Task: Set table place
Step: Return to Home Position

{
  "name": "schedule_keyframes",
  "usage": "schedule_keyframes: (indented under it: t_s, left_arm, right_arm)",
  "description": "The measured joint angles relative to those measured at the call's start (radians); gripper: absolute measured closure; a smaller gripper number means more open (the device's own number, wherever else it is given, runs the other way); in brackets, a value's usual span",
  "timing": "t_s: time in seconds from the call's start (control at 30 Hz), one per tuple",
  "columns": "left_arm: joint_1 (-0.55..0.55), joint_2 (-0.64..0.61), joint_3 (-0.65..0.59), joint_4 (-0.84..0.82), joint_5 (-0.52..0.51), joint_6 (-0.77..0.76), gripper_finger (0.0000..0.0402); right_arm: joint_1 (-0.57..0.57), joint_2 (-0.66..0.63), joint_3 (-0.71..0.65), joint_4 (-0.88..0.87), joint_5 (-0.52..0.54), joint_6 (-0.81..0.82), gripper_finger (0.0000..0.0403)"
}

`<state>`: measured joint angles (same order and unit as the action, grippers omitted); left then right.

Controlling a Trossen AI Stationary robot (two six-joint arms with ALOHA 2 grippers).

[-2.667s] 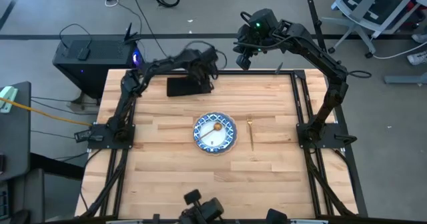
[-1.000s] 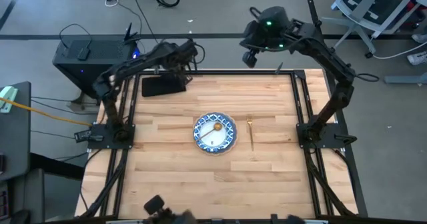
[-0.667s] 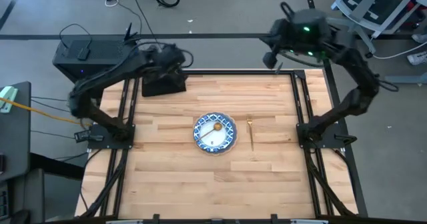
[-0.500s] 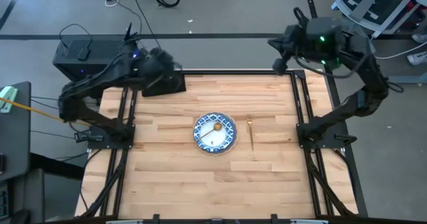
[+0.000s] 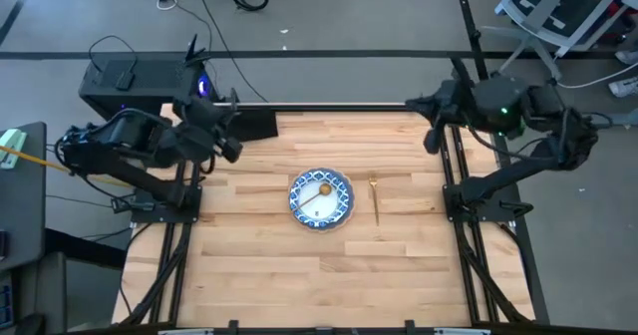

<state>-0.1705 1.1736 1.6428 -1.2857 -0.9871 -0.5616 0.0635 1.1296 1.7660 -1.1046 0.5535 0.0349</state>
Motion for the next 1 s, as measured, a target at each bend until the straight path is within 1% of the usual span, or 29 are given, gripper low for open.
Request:
schedule_keyframes:
  t_s: [0.07,0.13,0.2,0.27,0.33,0.37,0.47,0.53,0.7,0.83,0.93,1.0]
  left_arm:
    - [-0.026,0.002,0.0,0.025,0.006,0.015,0.0399]
    - [-0.041,0.006,-0.001,0.08,0.053,0.062,0.0399]
    - [-0.043,0.018,-0.001,0.18,0.125,0.159,0.0399]
    - [-0.035,0.028,-0.001,0.294,0.223,0.286,0.0399]
    - [-0.01,0.048,-0.001,0.39,0.335,0.396,0.0399]
    - [0.01,0.057,0.0,0.432,0.371,0.436,0.0399]
    - [0.067,0.077,-0.001,0.435,0.45,0.478,0.04]
    - [0.112,0.087,-0.001,0.427,0.483,0.498,0.0399]
    - [0.183,0.075,-0.002,0.413,0.564,0.544,0.04]
    - [0.207,0.026,-0.017,0.401,0.573,0.547,0.0398]
    - [0.209,-0.049,-0.125,0.452,0.572,0.527,0.0399]
    - [0.209,-0.116,-0.229,0.536,0.574,0.509,0.0399]
  right_arm:
    - [0.034,-0.05,-0.07,0.064,-0.004,0.0,0.0403]
    - [0.066,-0.096,-0.128,0.113,-0.019,0.006,0.0403]
    - [0.098,-0.14,-0.175,0.145,-0.032,0.031,0.0403]
    - [0.128,-0.175,-0.212,0.158,-0.046,0.056,0.0403]
    - [0.155,-0.202,-0.248,0.155,-0.055,0.084,0.0403]
    - [0.169,-0.215,-0.266,0.157,-0.056,0.095,0.0403]
    - [0.212,-0.247,-0.318,0.163,-0.057,0.109,0.0403]
    - [0.238,-0.267,-0.348,0.172,-0.057,0.118,0.0403]
    - [0.29,-0.34,-0.421,0.251,-0.057,0.115,0.0403]
    - [0.321,-0.392,-0.48,0.314,-0.057,0.119,0.0403]
    - [0.332,-0.417,-0.517,0.339,-0.057,0.115,0.0403]
    - [0.333,-0.427,-0.534,0.359,-0.057,0.117,0.0403]
